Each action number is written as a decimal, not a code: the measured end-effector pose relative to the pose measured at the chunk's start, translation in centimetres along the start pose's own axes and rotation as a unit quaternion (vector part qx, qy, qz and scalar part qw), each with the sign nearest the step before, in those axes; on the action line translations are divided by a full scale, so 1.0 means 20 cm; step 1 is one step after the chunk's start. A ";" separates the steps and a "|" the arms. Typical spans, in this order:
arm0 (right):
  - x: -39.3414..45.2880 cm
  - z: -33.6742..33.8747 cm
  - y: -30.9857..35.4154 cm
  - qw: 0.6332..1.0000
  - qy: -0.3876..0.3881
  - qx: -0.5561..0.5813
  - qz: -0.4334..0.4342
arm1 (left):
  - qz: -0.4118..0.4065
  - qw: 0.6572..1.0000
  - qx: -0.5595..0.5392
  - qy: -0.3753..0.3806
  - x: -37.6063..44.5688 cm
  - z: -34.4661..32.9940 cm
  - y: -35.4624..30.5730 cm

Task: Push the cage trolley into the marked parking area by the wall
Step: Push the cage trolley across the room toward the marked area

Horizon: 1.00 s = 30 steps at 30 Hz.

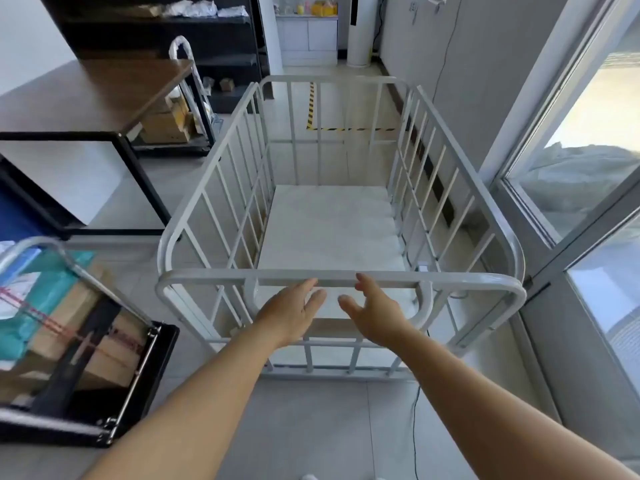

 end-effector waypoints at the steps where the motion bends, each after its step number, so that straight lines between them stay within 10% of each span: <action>1: -0.01 0.00 0.00 0.999 -0.002 -0.034 0.003 | -0.001 0.999 0.035 0.005 0.00 -0.01 0.01; 10: 0.04 -0.15 -0.16 0.974 0.018 -0.225 -0.014 | -0.004 0.963 0.245 0.113 0.04 -0.18 0.18; 30: 0.25 -0.13 -0.08 0.970 -0.020 -0.242 0.011 | -0.037 0.942 0.300 0.148 0.24 -0.05 0.17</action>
Point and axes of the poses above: each hand's wrist, its own x-axis towards the middle knuckle, its own z-axis out of the back of the hand, y = z × x, the point moved 10 cm from there along x, towards the middle knuckle, and after that the axes turned 2 degrees about y, right-handed, at the moved point
